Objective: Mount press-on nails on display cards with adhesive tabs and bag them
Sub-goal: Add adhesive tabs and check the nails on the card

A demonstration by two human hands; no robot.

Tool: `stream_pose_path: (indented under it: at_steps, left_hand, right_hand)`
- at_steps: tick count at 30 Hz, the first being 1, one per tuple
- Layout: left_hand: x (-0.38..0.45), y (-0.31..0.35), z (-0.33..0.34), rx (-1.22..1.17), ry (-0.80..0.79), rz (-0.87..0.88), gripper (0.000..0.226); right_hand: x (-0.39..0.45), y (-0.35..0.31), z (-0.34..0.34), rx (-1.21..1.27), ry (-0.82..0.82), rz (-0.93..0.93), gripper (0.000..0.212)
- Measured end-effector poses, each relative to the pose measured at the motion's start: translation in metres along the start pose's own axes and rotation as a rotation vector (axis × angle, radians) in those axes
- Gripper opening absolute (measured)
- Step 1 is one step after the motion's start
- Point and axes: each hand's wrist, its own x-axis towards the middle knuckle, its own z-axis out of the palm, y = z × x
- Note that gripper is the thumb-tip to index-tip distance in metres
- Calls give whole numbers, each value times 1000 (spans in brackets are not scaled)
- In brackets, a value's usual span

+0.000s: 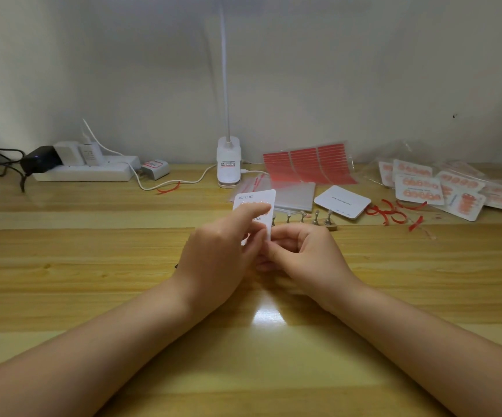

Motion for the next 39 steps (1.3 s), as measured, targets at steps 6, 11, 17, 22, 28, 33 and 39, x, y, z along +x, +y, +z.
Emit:
stream_pose_path:
  at_steps: [6, 11, 17, 22, 28, 33, 39]
  left_hand:
    - [1, 2, 0, 32, 4, 5, 28]
    - [0, -1, 2, -9, 30, -14, 23]
    - [3, -11, 3, -172, -30, -68, 31]
    - [7, -18, -1, -309, -118, -134, 37]
    - [8, -22, -5, -219, -142, -29, 36]
    - [8, -25, -2, -211, -173, -8, 39]
    - [8, -26, -2, -103, -155, 78, 14]
  right_hand:
    - [-1, -1, 0, 24, -13, 11, 10]
    - [-2, -3, 1, 72, -16, 30, 10]
    - [0, -3, 0, 109, 11, 37, 13]
    - [0, 0, -1, 37, -32, 2, 19]
    - [1, 0, -2, 44, -58, 1, 18]
    - [-1, 0, -2, 57, -59, 20, 14]
    - [0, -3, -3, 82, -54, 49, 15]
